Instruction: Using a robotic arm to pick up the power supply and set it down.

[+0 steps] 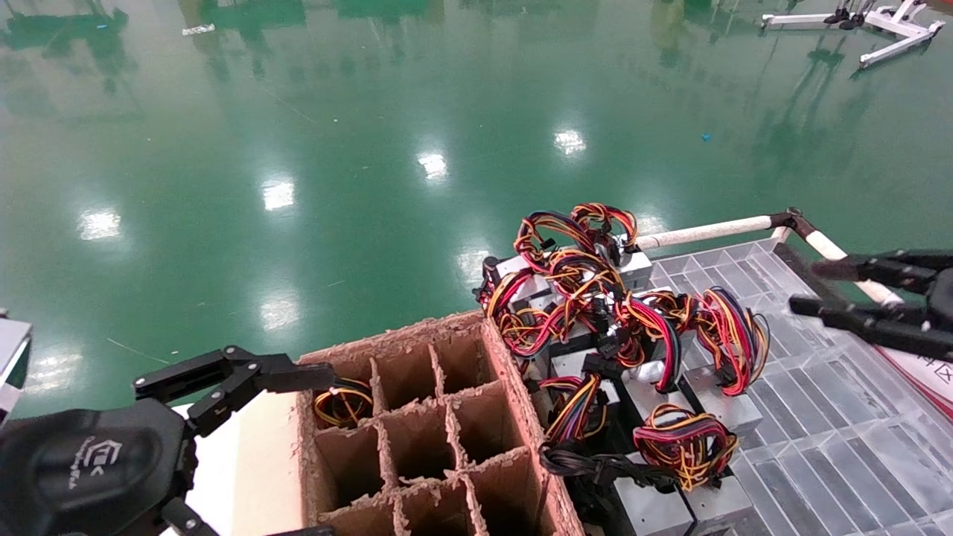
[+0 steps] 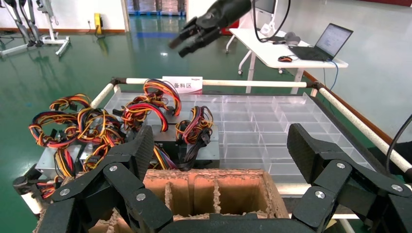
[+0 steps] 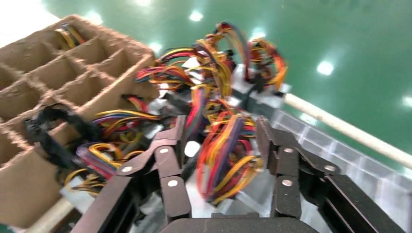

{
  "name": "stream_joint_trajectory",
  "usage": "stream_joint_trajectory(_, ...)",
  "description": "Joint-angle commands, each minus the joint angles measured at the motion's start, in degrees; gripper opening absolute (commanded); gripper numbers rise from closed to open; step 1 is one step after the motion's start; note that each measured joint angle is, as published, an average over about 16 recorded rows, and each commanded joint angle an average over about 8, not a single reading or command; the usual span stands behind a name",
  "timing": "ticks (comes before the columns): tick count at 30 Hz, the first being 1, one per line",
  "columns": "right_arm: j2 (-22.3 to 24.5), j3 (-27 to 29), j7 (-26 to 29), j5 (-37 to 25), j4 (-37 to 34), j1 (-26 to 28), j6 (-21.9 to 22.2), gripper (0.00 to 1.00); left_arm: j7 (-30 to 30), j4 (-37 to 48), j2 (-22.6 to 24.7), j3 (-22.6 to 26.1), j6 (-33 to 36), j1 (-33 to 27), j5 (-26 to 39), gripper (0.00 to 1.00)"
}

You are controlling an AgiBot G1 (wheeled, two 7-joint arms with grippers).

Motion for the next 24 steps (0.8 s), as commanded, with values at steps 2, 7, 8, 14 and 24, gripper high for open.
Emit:
stream_joint_trajectory(2, -0.2, 1.1, 0.7, 0.8, 2.1, -1.8, 0.2, 1.0, 0.0, 0.0, 0.0, 0.0, 0.0, 0.0, 0.0, 1.0)
stream_joint_trajectory(7, -0.4, 3.5, 2.2, 2.9, 7.5, -5.6, 0.6, 1.0, 0.0, 0.0, 0.0, 0.0, 0.0, 0.0, 0.0, 1.0)
stream_joint_trajectory(8, -0.4, 4.0, 2.5, 3.3, 8.6, -6.4, 0.7, 1.0, 0.0, 0.0, 0.0, 0.0, 0.0, 0.0, 0.0, 1.0)
stream_joint_trajectory(14, -0.7, 6.9, 4.3, 5.8, 15.0, -11.0, 1.2, 1.0, 0.0, 0.0, 0.0, 0.0, 0.0, 0.0, 0.0, 1.0)
stream_joint_trajectory(24, -1.0, 11.8, 7.3, 10.0, 25.9, -18.7, 2.0, 1.0, 0.0, 0.0, 0.0, 0.0, 0.0, 0.0, 0.0, 1.0)
